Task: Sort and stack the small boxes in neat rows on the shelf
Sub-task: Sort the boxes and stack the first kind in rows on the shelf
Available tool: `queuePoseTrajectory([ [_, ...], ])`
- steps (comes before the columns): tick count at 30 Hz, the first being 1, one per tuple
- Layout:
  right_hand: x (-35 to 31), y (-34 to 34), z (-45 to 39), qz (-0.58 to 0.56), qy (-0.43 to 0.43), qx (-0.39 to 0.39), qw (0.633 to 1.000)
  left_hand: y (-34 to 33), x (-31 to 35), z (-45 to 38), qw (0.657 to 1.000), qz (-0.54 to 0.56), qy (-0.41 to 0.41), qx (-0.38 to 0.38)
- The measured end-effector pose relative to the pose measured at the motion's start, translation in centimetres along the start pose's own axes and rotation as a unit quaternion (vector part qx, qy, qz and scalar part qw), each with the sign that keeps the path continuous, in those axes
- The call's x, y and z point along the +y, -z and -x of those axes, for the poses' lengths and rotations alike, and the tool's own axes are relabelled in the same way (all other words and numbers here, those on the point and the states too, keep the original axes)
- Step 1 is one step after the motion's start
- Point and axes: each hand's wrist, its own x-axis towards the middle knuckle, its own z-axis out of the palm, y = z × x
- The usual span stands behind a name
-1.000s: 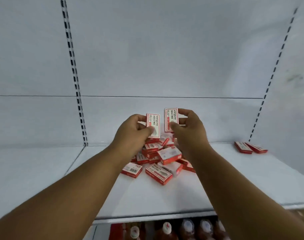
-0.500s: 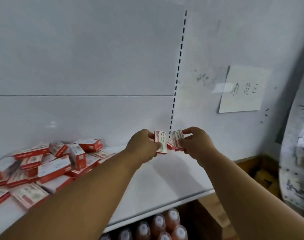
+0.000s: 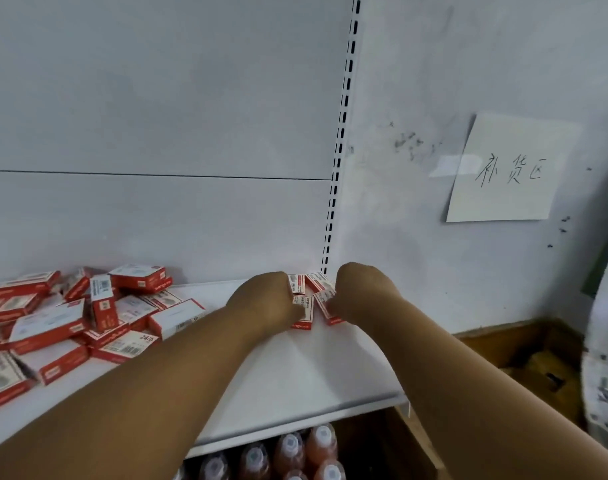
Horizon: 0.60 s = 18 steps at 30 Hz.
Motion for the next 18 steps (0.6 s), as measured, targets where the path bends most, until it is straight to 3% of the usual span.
queuePoseTrajectory([
  [5, -1.5, -0.1, 0.2, -0.001, 0.020, 0.014, 1.000, 1.2, -1.0, 0.5, 0.999, -0.008, 0.001, 0.053],
  [11, -7.8, -1.2, 2.2, -0.055, 0.126, 0.082, 0.987, 4.8, -6.0, 3.6, 0.995, -0.022, 0.004, 0.095],
  [18, -18.1, -2.5, 5.2, -0.141, 0.184, 0.093, 0.968, 11.4, -13.1, 8.5, 0.984, 0.081, 0.007, 0.160],
])
